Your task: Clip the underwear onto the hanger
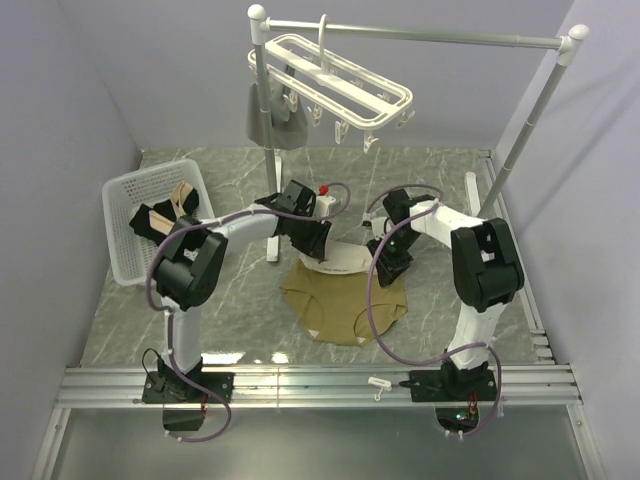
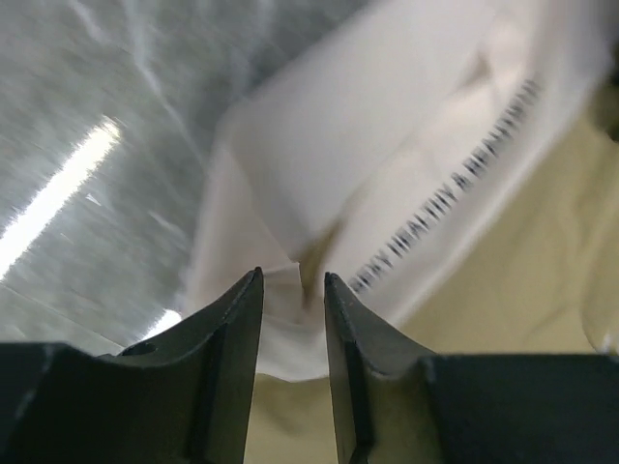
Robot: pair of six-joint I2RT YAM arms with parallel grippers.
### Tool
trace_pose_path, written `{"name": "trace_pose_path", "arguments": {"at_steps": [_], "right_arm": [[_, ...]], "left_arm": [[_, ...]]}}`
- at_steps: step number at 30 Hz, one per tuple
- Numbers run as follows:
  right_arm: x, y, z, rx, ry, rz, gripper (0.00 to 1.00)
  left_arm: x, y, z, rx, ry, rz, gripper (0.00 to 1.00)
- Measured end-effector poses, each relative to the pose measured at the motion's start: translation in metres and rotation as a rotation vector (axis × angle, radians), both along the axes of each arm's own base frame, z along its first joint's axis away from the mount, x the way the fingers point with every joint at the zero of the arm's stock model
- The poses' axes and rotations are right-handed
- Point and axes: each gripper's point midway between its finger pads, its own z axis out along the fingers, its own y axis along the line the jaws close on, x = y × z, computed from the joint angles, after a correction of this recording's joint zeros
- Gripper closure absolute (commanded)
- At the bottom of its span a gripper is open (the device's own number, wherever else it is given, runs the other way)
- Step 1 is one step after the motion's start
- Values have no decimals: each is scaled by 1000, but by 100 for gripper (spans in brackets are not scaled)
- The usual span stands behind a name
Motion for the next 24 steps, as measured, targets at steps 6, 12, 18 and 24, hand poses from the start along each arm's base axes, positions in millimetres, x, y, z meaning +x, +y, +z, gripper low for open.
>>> {"name": "trace_pose_path", "arguments": {"at_steps": [6, 12, 18, 24], "right_arm": [[-2, -4, -6, -38, 13, -11, 48], [-4, -6, -6, -62, 7, -8, 41], [-2, -10, -2, -79, -19, 2, 49], [13, -5, 35, -20, -171, 12, 56]], "left_arm": [[48, 7, -14, 20, 8, 106, 59], [88, 47, -10, 26, -23, 261, 50], [74, 62, 4, -15, -46, 233, 50], [47, 46, 44, -103, -139, 85, 50]]}}
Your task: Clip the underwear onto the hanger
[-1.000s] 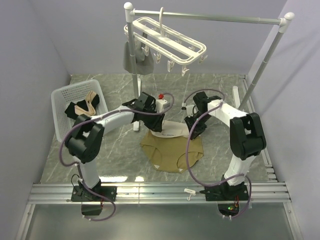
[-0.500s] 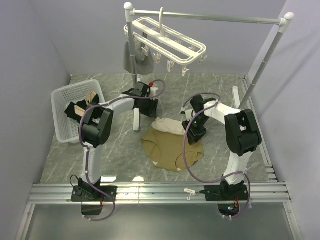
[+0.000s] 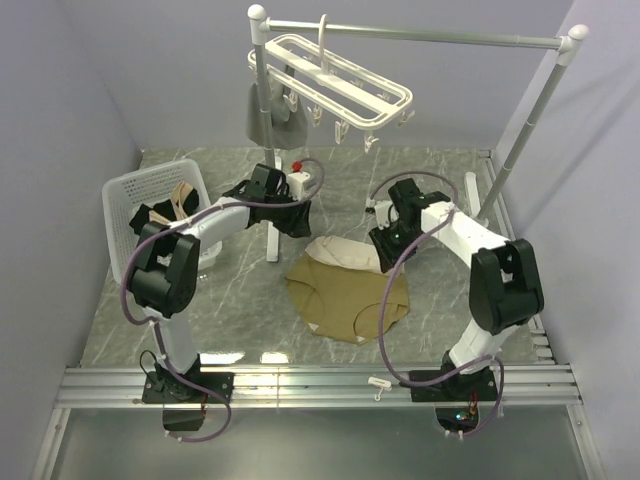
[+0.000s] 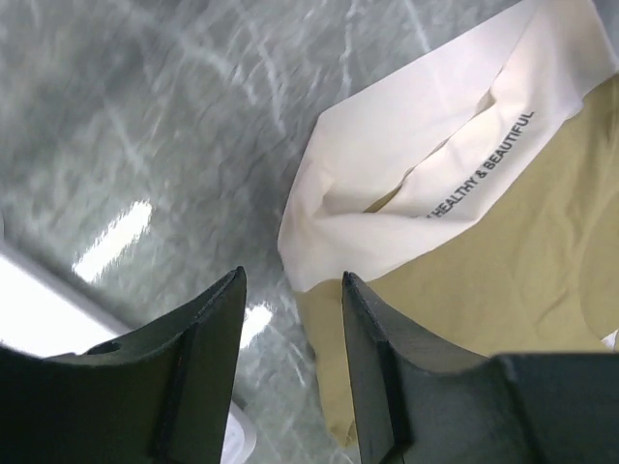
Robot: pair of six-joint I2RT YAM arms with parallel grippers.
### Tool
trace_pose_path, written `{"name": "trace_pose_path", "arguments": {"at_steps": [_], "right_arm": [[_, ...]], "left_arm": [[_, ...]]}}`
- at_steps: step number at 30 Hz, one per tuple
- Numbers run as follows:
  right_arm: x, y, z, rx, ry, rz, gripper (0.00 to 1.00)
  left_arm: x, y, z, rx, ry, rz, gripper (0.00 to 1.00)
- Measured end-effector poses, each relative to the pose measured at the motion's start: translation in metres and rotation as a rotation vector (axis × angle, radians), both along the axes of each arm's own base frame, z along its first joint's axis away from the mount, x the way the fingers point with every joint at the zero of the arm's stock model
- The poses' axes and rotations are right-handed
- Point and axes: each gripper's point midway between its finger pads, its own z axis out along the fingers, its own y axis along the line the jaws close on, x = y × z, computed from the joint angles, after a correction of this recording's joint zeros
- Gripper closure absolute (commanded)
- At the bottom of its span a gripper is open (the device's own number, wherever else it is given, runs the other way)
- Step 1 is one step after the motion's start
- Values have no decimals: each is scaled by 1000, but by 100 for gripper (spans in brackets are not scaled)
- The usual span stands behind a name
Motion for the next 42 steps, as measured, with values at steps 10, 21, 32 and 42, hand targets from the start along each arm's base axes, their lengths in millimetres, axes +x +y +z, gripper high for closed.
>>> {"name": "trace_pose_path", "arguments": {"at_steps": [10, 21, 32, 42], "right_arm": [[42, -19, -8, -102, -102, -61, 57], [46, -39, -30, -226, -78, -96, 52], [43, -47, -35, -269, -72, -94, 54], [42, -49, -36, -277, -72, -85, 63]], "left_arm": [[22, -53, -15, 76, -112, -195, 55], [8, -60, -43, 246, -168, -317, 65], [15, -48, -55, 328, -204, -331, 100], [40, 10, -38, 199, -117, -75, 100]]}}
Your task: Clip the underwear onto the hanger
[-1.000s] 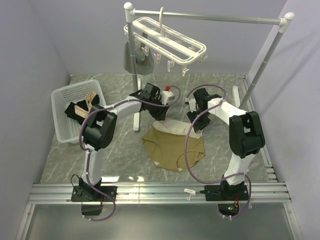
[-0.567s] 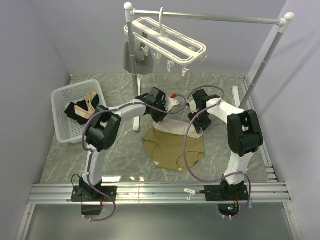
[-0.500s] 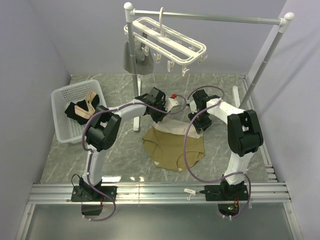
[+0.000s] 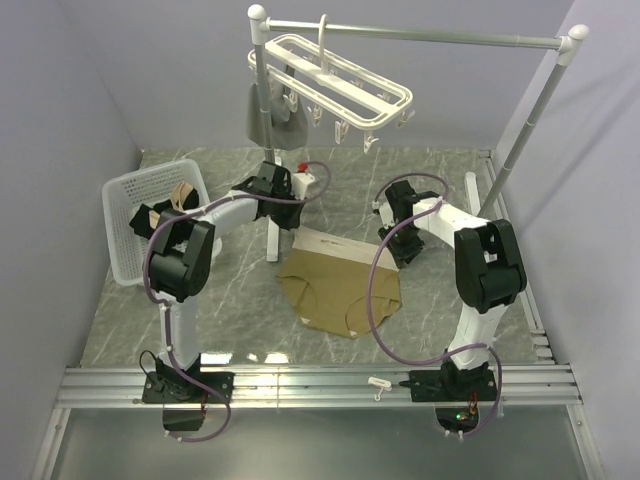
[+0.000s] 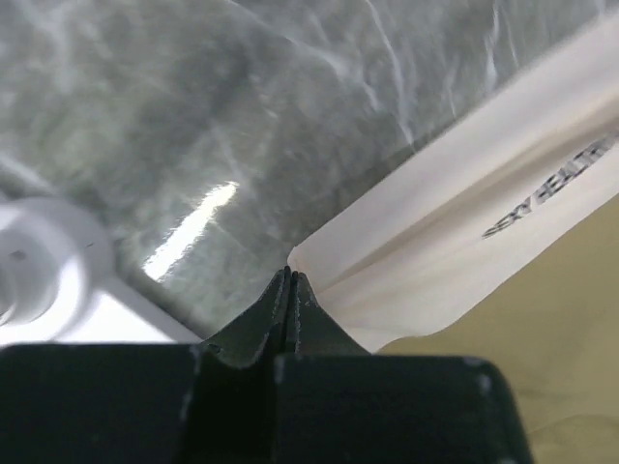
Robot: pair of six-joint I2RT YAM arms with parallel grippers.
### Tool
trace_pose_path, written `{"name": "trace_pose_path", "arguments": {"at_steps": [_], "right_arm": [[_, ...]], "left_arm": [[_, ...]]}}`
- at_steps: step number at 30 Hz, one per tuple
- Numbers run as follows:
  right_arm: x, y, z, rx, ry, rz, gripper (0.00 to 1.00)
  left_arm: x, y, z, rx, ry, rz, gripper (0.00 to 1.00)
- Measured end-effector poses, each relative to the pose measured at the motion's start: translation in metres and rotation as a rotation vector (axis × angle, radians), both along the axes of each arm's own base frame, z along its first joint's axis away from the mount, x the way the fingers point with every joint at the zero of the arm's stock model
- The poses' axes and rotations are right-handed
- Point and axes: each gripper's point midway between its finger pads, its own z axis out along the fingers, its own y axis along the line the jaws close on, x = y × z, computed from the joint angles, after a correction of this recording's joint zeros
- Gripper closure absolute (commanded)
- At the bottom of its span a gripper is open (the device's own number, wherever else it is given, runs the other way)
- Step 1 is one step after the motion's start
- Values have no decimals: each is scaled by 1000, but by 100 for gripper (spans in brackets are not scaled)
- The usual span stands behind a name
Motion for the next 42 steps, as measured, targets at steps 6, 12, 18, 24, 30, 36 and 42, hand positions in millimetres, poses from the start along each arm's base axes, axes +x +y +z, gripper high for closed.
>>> {"name": "trace_pose_path", "arguments": {"at_steps": [6, 12, 18, 24, 30, 36, 42], "right_arm": [[1, -1, 1, 5, -3, -2, 66], [7, 2, 14, 70, -32, -44, 58], [31, 18, 43, 226, -73, -123, 49], [11, 36, 37, 319, 40, -148, 44], [-25, 35, 14, 281, 167, -158, 50], [-38, 26, -7, 224, 226, -171, 64], [-47, 19, -10, 194, 240, -161, 84]], "left_arm": [[2, 3, 5, -90, 63, 79, 100], [-13, 0, -6, -99, 115, 73, 68], [-8, 4, -5, -88, 96, 113, 48], [-14, 20, 28, -105, 40, 142, 42], [-56, 38, 75, -109, -68, -48, 49], [-152, 39, 11, 33, 20, -334, 50], [-204, 24, -31, 155, 32, -530, 55]]}}
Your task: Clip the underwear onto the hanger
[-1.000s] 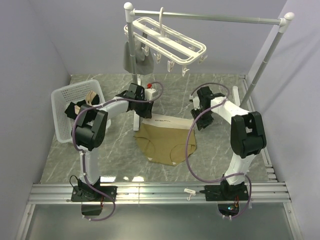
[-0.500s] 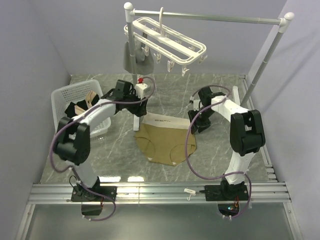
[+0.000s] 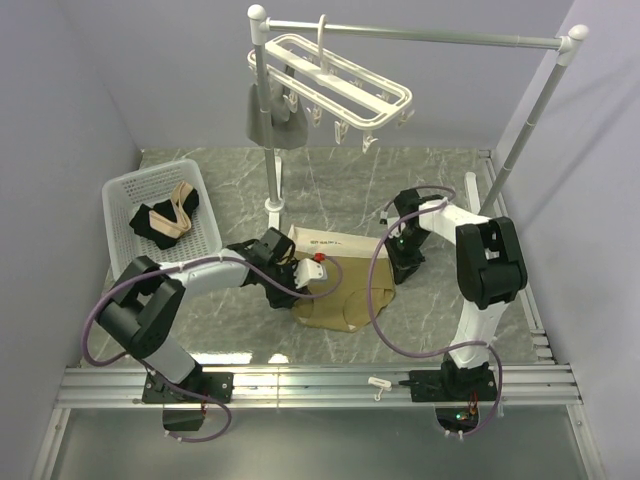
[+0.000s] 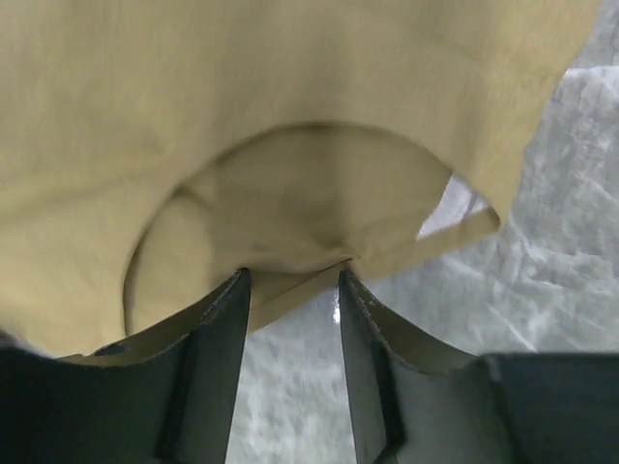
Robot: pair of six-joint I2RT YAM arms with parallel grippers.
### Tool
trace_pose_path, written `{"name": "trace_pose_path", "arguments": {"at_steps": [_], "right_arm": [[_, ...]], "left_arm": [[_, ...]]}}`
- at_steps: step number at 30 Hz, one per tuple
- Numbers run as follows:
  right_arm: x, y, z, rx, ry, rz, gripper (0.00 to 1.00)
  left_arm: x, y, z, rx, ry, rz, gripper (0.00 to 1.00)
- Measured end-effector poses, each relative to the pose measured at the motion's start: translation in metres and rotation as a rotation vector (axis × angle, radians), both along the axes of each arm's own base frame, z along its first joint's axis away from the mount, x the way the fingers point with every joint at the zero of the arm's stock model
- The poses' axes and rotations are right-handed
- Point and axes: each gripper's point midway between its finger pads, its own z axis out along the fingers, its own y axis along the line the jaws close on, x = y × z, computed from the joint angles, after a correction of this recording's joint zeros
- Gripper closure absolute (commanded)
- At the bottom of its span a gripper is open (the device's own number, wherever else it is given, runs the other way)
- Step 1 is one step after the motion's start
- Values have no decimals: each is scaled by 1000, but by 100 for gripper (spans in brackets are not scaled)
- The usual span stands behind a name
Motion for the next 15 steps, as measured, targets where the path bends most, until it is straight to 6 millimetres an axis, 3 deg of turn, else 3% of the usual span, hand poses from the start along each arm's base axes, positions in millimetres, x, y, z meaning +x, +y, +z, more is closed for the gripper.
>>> {"name": "trace_pose_path", "arguments": {"at_steps": [7, 12, 15], "right_arm": [[-11, -8, 0, -25, -2, 46, 94], [-27, -14, 0, -37, 2, 114, 100], [-45, -16, 1, -45, 19, 170, 100]], "left_arm": [[-19, -16, -1, 15, -65, -173, 64], [-53, -2, -1, 33, -8, -272, 66], [-68, 9, -1, 50, 24, -298, 60]]}}
